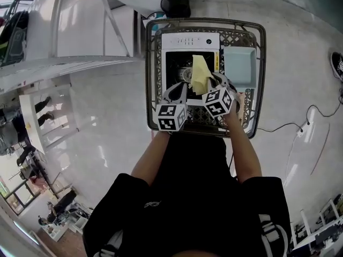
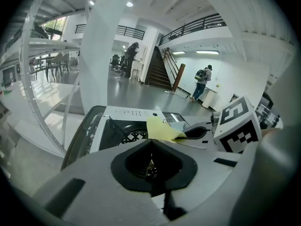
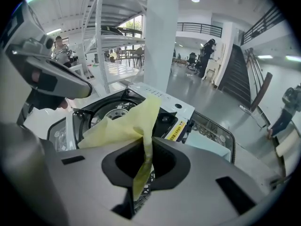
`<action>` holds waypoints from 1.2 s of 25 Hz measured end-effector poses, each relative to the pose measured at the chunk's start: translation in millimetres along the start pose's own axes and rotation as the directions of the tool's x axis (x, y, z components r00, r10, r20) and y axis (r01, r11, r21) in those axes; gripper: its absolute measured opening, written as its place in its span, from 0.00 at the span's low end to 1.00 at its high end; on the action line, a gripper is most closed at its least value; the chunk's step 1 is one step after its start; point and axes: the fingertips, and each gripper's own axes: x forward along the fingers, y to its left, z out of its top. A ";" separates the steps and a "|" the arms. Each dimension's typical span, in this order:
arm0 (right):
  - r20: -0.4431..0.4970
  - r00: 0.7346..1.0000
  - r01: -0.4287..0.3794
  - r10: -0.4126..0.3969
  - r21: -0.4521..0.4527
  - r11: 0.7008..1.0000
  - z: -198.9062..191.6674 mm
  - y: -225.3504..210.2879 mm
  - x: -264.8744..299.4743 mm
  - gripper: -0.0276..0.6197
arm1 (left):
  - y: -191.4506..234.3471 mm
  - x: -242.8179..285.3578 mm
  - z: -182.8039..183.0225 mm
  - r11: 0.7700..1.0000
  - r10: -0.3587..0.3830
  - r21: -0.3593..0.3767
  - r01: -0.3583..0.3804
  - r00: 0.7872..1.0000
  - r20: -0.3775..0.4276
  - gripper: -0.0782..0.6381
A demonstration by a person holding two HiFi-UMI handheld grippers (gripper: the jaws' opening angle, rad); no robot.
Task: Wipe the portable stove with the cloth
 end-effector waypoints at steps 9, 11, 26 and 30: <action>-0.024 0.998 0.056 -0.054 0.086 0.995 -23.7 -24.0 -5.4 0.08 | -17.3 13.9 2.5 0.999 -0.040 0.020 0.040 0.999 -0.018 0.13; -0.030 0.997 0.072 -0.070 0.083 0.994 -27.2 -27.7 -6.0 0.08 | -14.9 18.3 4.8 0.999 -0.036 0.012 0.036 0.999 -0.011 0.13; -0.114 0.979 0.180 -0.167 0.118 0.977 -47.5 -37.0 -4.9 0.08 | 1.0 18.7 -0.7 0.997 -0.077 0.003 0.077 0.997 -0.007 0.13; -0.097 0.974 0.214 -0.205 0.089 0.973 -26.3 -42.3 -18.6 0.08 | 14.1 17.9 8.9 0.995 -0.094 -0.017 0.094 0.995 0.019 0.13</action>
